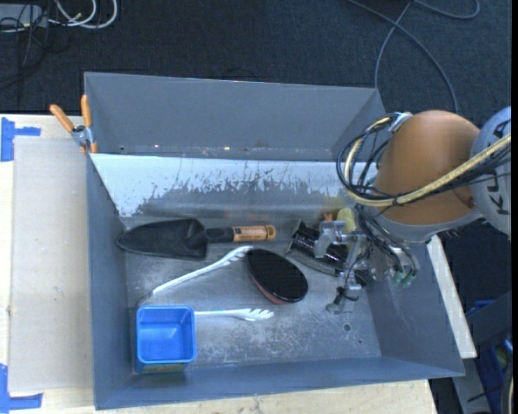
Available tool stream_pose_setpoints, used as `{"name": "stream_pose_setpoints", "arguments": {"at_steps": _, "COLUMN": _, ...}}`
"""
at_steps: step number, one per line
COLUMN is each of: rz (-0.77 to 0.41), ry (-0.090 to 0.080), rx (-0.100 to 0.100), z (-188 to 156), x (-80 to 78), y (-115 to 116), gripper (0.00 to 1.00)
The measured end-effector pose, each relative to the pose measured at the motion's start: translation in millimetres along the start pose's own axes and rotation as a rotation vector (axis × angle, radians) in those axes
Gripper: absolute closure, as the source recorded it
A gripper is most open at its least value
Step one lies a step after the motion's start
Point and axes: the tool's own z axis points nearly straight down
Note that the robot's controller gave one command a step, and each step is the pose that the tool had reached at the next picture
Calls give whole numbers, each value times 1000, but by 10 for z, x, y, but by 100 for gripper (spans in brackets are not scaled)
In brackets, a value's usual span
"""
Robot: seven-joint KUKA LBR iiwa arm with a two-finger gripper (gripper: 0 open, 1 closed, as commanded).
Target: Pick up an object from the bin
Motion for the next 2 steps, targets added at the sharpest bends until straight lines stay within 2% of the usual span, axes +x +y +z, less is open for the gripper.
{"name": "stream_pose_setpoints", "arguments": {"at_steps": 1, "rz": 0, "ry": 0, "rx": 0, "z": 0, "x": 0, "y": 0, "gripper": 0}}
{"name": "stream_pose_setpoints", "arguments": {"at_steps": 2, "rz": -76, "ry": -4, "rx": 0, "z": 509, "x": -57, "y": -89, "gripper": 0}}
